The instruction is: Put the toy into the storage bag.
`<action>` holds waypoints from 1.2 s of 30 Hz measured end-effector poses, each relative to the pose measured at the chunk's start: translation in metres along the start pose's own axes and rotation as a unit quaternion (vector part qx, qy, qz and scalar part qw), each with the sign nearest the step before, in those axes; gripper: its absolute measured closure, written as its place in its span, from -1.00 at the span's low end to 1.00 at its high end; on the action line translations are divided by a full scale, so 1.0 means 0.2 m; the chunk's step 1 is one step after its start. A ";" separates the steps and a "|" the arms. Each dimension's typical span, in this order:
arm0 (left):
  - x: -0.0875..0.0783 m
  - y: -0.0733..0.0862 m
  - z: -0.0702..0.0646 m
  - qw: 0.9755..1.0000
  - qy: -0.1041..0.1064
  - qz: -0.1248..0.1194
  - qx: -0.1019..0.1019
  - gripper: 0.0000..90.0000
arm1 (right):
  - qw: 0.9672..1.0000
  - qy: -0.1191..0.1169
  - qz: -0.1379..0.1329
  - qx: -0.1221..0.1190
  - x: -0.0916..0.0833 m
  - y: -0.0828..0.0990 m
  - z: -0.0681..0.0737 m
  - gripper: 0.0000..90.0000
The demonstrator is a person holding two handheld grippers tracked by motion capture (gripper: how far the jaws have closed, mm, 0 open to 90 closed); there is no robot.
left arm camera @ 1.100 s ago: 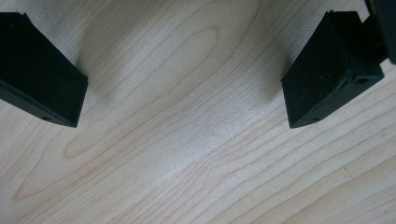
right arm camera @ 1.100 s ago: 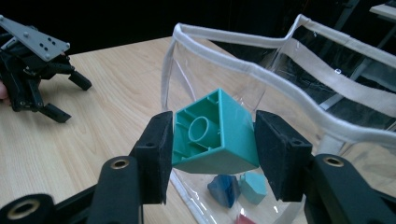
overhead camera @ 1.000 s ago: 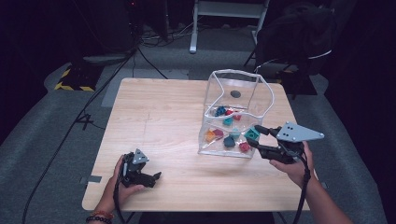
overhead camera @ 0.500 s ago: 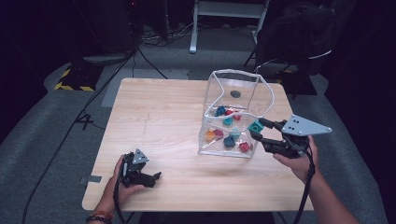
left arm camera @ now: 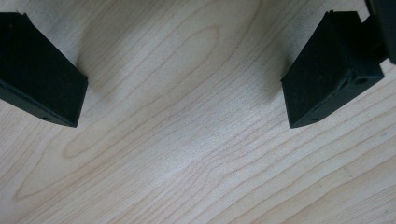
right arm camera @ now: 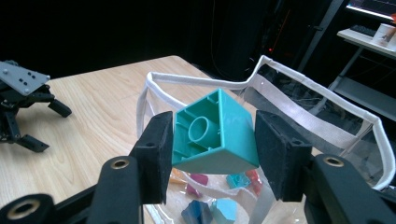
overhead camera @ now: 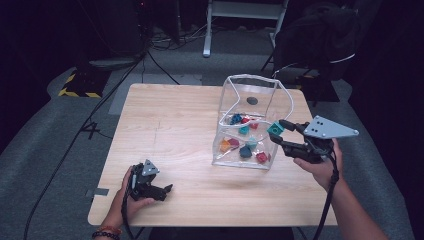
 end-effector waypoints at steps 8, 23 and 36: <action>0.00 0.00 0.00 1.000 0.000 0.000 0.000 -0.99 | 1.000 0.016 -0.001 0.001 0.02 -0.03 -0.05 0.09; 0.00 0.00 0.00 1.000 0.000 0.000 0.000 -0.99 | 0.999 0.039 0.007 0.012 0.09 -0.06 -0.15 0.09; 0.00 0.00 0.00 1.000 0.000 0.000 0.001 -0.99 | 0.998 0.052 0.026 0.029 0.21 -0.03 -0.24 0.09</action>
Point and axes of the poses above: each handheld gripper's, and its own axes: x roughly forward along the jaws, y roughly out of its underside, z roughly to its left, the point moved 8 cm from there along x, roughly forward along the jaws, and after that the axes turned 8 degrees about -x, right-handed, at the moved point
